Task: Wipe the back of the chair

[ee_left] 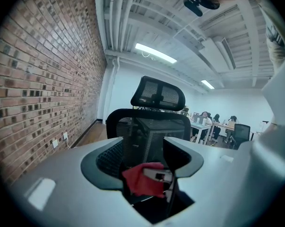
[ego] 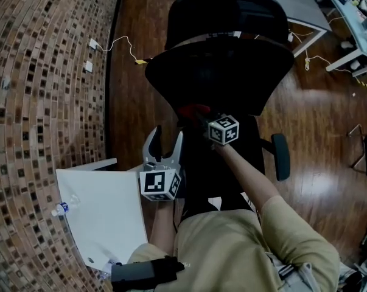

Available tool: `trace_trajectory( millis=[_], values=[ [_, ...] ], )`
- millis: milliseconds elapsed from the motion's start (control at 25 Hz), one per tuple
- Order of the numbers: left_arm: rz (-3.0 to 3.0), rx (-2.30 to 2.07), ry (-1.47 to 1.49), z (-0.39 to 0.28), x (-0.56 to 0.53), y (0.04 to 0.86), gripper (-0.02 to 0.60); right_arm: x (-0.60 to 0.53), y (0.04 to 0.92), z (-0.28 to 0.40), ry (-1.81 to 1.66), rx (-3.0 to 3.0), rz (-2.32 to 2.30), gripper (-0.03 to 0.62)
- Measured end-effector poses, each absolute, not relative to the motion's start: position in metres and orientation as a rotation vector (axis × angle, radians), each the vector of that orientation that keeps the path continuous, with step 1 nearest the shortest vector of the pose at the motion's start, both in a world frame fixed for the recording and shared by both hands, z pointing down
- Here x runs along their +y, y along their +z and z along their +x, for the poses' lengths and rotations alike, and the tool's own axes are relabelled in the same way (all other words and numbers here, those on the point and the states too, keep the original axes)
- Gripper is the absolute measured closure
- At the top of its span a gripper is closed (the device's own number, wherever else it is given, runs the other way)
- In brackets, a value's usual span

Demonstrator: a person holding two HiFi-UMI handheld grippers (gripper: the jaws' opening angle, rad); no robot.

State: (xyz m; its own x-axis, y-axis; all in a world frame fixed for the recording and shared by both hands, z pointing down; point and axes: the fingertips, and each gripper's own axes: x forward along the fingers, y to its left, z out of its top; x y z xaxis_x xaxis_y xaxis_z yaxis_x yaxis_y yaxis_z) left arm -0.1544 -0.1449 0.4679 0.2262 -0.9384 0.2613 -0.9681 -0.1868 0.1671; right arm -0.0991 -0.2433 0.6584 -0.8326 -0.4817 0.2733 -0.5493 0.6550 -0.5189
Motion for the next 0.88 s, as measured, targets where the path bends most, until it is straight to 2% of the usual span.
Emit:
trace_trajectory(
  millis=[120, 200, 280, 440, 720, 800, 880],
  values=[
    [2.199, -1.807, 0.156, -0.162, -0.141, 0.464, 0.337, -0.235, 0.662, -0.168, 0.923, -2.755, 0.783, 0.566],
    [2.183, -1.829, 0.162, -0.171, -0.137, 0.465, 0.337, -0.248, 0.669, -0.173, 0.917, -2.730, 0.824, 0.566],
    [2.165, -1.842, 0.162, -0.176, -0.134, 0.469, 0.337, -0.264, 0.677, -0.150, 0.895, -2.712, 0.883, 0.566],
    [2.161, -1.822, 0.155, -0.174, -0.134, 0.479, 0.337, -0.291, 0.682, -0.041, 0.825, -2.662, 1.066, 0.566],
    [2.228, -1.756, 0.142, -0.149, -0.148, 0.474, 0.347, -0.337, 0.686, 0.230, 0.879, -2.242, 1.848, 0.566],
    [2.243, -1.738, 0.146, -0.142, -0.149, 0.474, 0.347, -0.340, 0.688, 0.254, 0.893, -2.212, 1.886, 0.565],
    [2.246, -1.732, 0.145, -0.139, -0.149, 0.474, 0.347, -0.341, 0.687, 0.247, 0.894, -2.234, 1.866, 0.566]
  ],
)
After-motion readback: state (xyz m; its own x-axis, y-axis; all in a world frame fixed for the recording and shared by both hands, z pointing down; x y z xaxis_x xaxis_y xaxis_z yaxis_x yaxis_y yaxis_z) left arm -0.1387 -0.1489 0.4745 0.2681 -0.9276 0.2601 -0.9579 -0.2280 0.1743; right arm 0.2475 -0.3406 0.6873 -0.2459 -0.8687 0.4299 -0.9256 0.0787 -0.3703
